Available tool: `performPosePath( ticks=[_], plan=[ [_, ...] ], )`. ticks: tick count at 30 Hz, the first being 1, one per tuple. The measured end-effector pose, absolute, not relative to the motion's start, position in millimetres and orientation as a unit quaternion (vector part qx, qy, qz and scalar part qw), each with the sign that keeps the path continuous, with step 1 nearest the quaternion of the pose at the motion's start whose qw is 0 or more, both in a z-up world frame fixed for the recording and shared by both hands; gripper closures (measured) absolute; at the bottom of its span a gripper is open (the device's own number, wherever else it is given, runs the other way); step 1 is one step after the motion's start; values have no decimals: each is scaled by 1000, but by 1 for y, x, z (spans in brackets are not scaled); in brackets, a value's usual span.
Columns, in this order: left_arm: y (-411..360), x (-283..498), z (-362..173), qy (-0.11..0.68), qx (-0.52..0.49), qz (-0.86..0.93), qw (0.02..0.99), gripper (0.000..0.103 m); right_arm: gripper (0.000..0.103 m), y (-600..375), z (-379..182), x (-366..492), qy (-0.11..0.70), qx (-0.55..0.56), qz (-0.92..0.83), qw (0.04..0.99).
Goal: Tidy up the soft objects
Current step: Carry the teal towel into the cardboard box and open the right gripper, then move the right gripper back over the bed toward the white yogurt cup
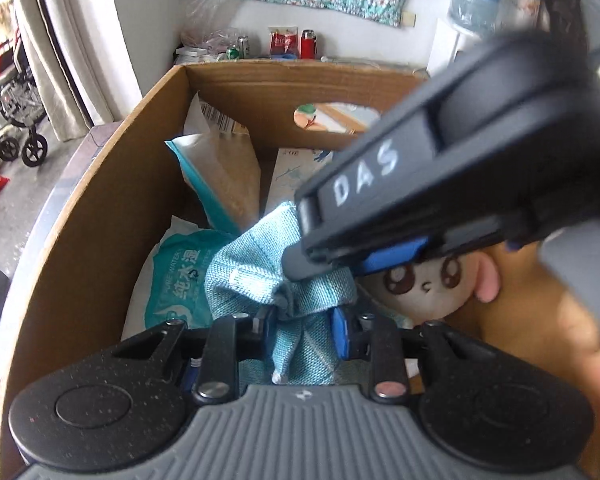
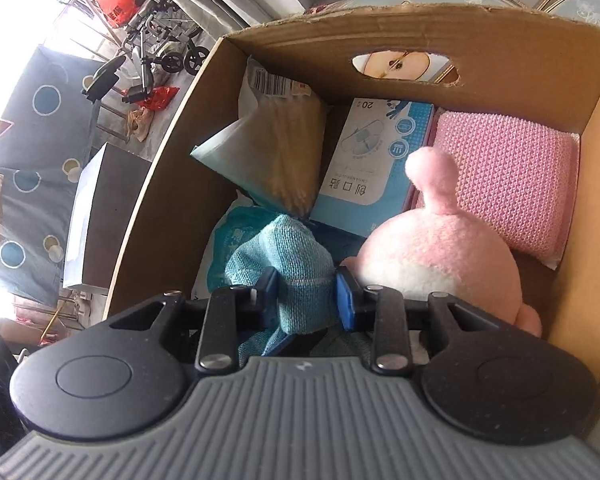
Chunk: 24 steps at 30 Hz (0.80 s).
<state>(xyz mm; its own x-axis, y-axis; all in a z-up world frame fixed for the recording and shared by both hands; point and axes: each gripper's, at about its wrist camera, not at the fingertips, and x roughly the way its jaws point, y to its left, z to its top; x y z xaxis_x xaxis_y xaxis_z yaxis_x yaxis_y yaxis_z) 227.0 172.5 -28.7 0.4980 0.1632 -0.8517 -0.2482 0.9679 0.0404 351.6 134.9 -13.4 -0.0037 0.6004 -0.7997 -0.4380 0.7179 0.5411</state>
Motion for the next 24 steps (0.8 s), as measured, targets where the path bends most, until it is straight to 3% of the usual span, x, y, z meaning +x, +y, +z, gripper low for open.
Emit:
performPosePath(
  ticks=[10,13,15,18,24],
  plan=[
    [157,232,-43,508,21,137,850,73,71,123,-2,355,579,64,378,719],
    [160,227,-34,502,-6,118,857,66,66,120,2,349,576,65,381,721],
    [166,221,-25,496,-33,110,861,56,56,117,7,345,567,69,388,723],
    [171,209,-10,478,-50,106,871,43,51,111,19,336,549,77,397,731],
    [164,176,20,436,-71,98,892,28,46,91,42,314,517,115,413,741]
  ],
)
